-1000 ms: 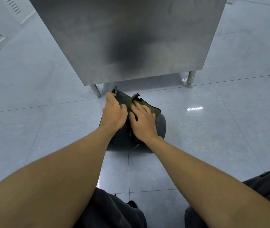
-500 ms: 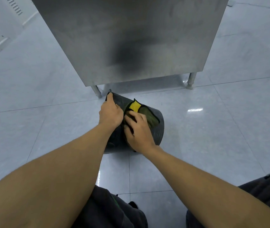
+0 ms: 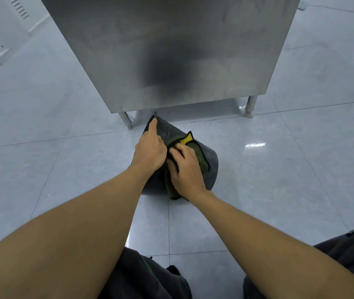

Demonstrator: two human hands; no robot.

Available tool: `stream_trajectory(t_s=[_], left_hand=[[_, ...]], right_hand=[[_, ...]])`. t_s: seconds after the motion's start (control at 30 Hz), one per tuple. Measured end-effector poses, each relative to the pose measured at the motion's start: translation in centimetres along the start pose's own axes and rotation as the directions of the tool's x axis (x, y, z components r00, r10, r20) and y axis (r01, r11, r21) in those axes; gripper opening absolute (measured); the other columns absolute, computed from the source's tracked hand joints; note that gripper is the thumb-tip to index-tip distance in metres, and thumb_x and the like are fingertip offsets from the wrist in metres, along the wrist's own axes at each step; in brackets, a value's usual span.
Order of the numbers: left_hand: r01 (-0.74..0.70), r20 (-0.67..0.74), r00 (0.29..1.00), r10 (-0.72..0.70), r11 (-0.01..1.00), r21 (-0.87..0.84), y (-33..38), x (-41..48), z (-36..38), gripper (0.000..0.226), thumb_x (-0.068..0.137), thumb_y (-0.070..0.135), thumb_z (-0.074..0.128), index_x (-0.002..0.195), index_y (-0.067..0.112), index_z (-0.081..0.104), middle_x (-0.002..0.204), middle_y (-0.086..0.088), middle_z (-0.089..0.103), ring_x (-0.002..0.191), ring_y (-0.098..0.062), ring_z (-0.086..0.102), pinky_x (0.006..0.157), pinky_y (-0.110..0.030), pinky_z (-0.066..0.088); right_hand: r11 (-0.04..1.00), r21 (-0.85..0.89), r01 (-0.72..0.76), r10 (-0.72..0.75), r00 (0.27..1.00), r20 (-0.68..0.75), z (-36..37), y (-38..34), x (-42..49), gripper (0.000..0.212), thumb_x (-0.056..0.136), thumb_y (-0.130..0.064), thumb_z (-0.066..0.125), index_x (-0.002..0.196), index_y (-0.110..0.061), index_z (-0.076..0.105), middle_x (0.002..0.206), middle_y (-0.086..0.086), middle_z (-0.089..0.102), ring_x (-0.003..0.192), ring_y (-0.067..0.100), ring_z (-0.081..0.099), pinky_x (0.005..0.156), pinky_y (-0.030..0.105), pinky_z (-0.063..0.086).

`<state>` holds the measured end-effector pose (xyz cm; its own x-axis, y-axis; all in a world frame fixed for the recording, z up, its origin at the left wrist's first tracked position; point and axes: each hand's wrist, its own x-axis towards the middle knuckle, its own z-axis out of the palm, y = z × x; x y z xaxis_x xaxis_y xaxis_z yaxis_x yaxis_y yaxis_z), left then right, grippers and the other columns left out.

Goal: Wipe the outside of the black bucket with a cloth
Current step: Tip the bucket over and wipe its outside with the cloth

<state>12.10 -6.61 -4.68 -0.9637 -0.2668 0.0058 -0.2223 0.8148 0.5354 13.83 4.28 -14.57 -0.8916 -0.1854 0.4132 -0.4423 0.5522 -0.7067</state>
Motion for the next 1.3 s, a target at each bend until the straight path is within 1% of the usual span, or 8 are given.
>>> stream_trajectory(t_s=[0.13, 0.33, 0.43, 0.63, 0.83, 0.93, 1.07, 1.3], left_hand=[[-0.023, 0.018, 1.000, 0.025, 0.997, -0.070, 0.0, -0.1, -0.1, 0.063, 0.101, 0.009, 0.037, 0.159, 0.020, 0.017, 0.121, -0.010, 0.061, 0.091, -0.018, 0.055, 0.082, -0.033, 0.047], [-0.033, 0.060, 0.998, 0.037, 0.997, -0.063, -0.5, -0.6, 0.0, 0.065, 0.101, 0.011, 0.036, 0.160, 0.020, 0.010, 0.156, -0.006, 0.037, 0.132, -0.028, 0.047, 0.102, -0.033, 0.038], [-0.024, 0.075, 0.997, 0.028, 0.999, -0.047, -0.4, -0.7, 0.0, 0.066, 0.099, 0.010, 0.036, 0.160, 0.020, 0.010, 0.156, -0.006, 0.037, 0.131, -0.030, 0.047, 0.103, -0.037, 0.037], [-0.067, 0.116, 0.990, 0.080, 0.992, -0.107, -0.6, -0.6, -0.1, 0.071, 0.088, 0.017, 0.032, 0.158, 0.021, 0.017, 0.152, -0.008, 0.044, 0.133, -0.027, 0.047, 0.113, -0.043, 0.037], [0.047, 0.103, 0.994, -0.033, 0.990, -0.133, -1.6, -0.1, -0.8, 0.064, 0.099, 0.003, 0.035, 0.157, 0.016, 0.013, 0.148, -0.017, 0.047, 0.127, -0.036, 0.052, 0.107, -0.045, 0.045], [0.058, 0.100, 0.994, -0.042, 0.986, -0.159, -1.7, -0.1, -0.9, 0.052, 0.098, 0.003, 0.037, 0.146, 0.013, 0.021, 0.105, -0.023, 0.063, 0.092, -0.040, 0.064, 0.079, -0.052, 0.053], [0.043, 0.073, 0.997, -0.034, 0.990, -0.132, -1.4, 0.1, -0.8, 0.039, 0.098, 0.004, 0.037, 0.135, 0.010, 0.026, 0.090, -0.018, 0.060, 0.077, -0.032, 0.059, 0.066, -0.044, 0.045], [0.036, 0.095, 0.995, -0.024, 0.991, -0.127, -1.2, 0.2, -0.9, 0.035, 0.099, 0.006, 0.036, 0.131, 0.013, 0.026, 0.080, -0.010, 0.054, 0.073, -0.027, 0.056, 0.062, -0.041, 0.045]], right_hand=[[0.967, 0.013, -0.256, 0.255, 0.966, 0.035, -0.5, 1.4, 2.8, 0.037, 0.104, -0.031, 0.038, 0.129, -0.015, 0.061, 0.134, 0.003, 0.060, 0.127, 0.023, 0.051, 0.106, 0.049, 0.042], [0.820, -0.050, -0.570, 0.571, 0.820, 0.029, -1.6, 3.5, 1.1, 0.037, 0.102, -0.024, 0.031, 0.127, -0.018, 0.057, 0.139, 0.002, 0.056, 0.134, 0.025, 0.046, 0.110, 0.052, 0.036], [0.910, 0.022, -0.415, 0.413, 0.910, 0.042, -1.7, 2.0, 1.3, 0.027, 0.093, -0.022, 0.032, 0.104, -0.018, 0.056, 0.119, 0.001, 0.060, 0.120, 0.024, 0.051, 0.098, 0.053, 0.042], [0.989, 0.141, 0.037, -0.050, 0.994, 0.095, -0.7, -0.6, 4.0, 0.045, 0.099, -0.012, 0.043, 0.141, -0.022, 0.052, 0.143, -0.006, 0.055, 0.134, 0.014, 0.047, 0.103, 0.044, 0.044], [0.977, 0.047, -0.208, 0.209, 0.977, -0.029, -0.4, 2.6, 0.4, 0.031, 0.098, -0.016, 0.058, 0.126, -0.013, 0.069, 0.134, 0.008, 0.060, 0.127, 0.027, 0.050, 0.106, 0.048, 0.042], [0.999, -0.052, -0.017, 0.016, 1.000, -0.026, -0.6, 3.2, -2.0, 0.023, 0.093, -0.015, 0.065, 0.114, -0.013, 0.074, 0.123, 0.013, 0.059, 0.118, 0.030, 0.047, 0.101, 0.039, 0.045], [0.948, -0.115, 0.298, -0.288, 0.953, 0.094, -0.4, 2.5, -3.2, 0.017, 0.094, -0.025, 0.069, 0.106, -0.017, 0.077, 0.116, 0.013, 0.059, 0.108, 0.029, 0.049, 0.090, 0.031, 0.047], [0.996, 0.020, 0.092, -0.092, 0.996, -0.008, -0.1, 1.5, -2.0, 0.023, 0.092, -0.021, 0.071, 0.113, -0.014, 0.075, 0.114, 0.010, 0.059, 0.102, 0.025, 0.052, 0.088, 0.026, 0.045]])
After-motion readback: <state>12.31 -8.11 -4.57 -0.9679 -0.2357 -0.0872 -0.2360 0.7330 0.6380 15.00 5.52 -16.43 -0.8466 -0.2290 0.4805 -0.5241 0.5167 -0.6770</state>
